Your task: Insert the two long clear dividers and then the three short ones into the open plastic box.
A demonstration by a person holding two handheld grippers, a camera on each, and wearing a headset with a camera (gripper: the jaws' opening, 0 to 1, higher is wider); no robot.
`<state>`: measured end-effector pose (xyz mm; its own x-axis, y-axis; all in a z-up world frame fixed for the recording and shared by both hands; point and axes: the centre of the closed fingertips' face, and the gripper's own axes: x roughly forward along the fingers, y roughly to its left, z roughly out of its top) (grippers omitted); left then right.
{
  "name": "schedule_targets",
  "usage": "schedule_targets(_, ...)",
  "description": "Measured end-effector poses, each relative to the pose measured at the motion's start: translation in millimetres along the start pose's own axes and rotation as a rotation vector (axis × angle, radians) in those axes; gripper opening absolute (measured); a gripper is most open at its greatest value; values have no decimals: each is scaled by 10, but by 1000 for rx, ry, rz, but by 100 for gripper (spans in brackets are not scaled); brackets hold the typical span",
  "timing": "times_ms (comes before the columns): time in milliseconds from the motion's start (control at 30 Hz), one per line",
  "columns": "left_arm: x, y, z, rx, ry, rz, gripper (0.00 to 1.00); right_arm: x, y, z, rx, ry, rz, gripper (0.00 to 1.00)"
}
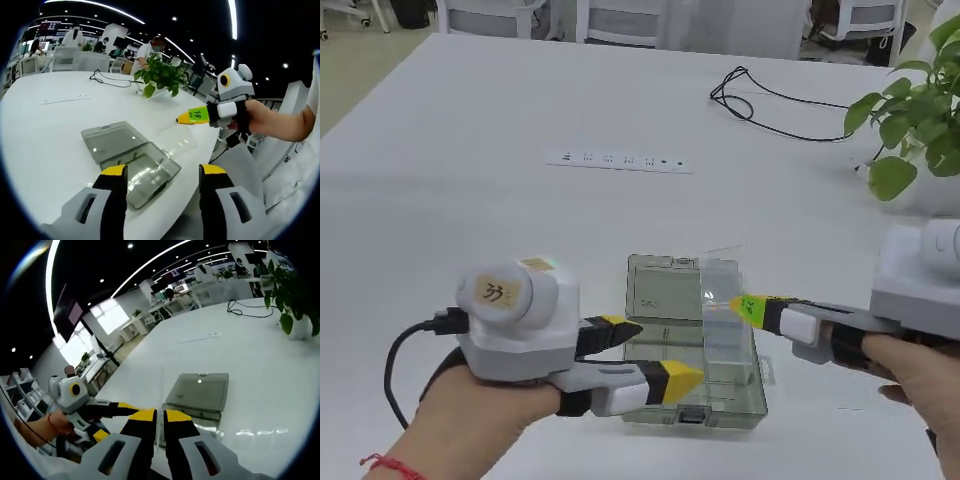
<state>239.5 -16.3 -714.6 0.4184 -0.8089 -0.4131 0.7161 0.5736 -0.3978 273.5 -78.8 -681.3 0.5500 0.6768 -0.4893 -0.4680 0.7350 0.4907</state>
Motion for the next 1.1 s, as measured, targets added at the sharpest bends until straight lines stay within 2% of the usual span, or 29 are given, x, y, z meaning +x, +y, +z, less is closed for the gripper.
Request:
schedule_targets(100, -52, 52, -34, 19, 1, 0, 61, 12, -67, 11, 7, 17, -23, 7)
schedule_targets(233, -98, 137, -108, 50, 19, 6, 67, 32, -158, 0, 54, 51, -65, 7)
schedule_targets(333, -132, 175, -124, 64, 14, 5, 72, 50, -204, -23, 70, 73, -95, 7)
schedule_targets(500, -172, 230, -184, 126, 23, -2, 84, 96, -306, -207, 91, 179, -169, 7)
schedule_targets(533, -178, 240, -199, 136, 24, -5, 86, 105, -329, -221, 84, 187, -183, 7)
schedule_targets(733, -208, 273, -259, 194, 27, -26, 95, 170, -379, -335, 146, 266, -225, 7)
schedule_targets(867, -220, 318, -300, 206, 35, -32, 98, 200, -426, -418, 175, 326, -267, 7)
schedule_targets(933, -229, 324, -312, 205, 37, -37, 98, 238, -522, -482, 199, 348, -276, 7)
schedule_targets(1100, -236, 337, -333, 209, 37, -45, 98, 277, -517, -542, 224, 375, -299, 7)
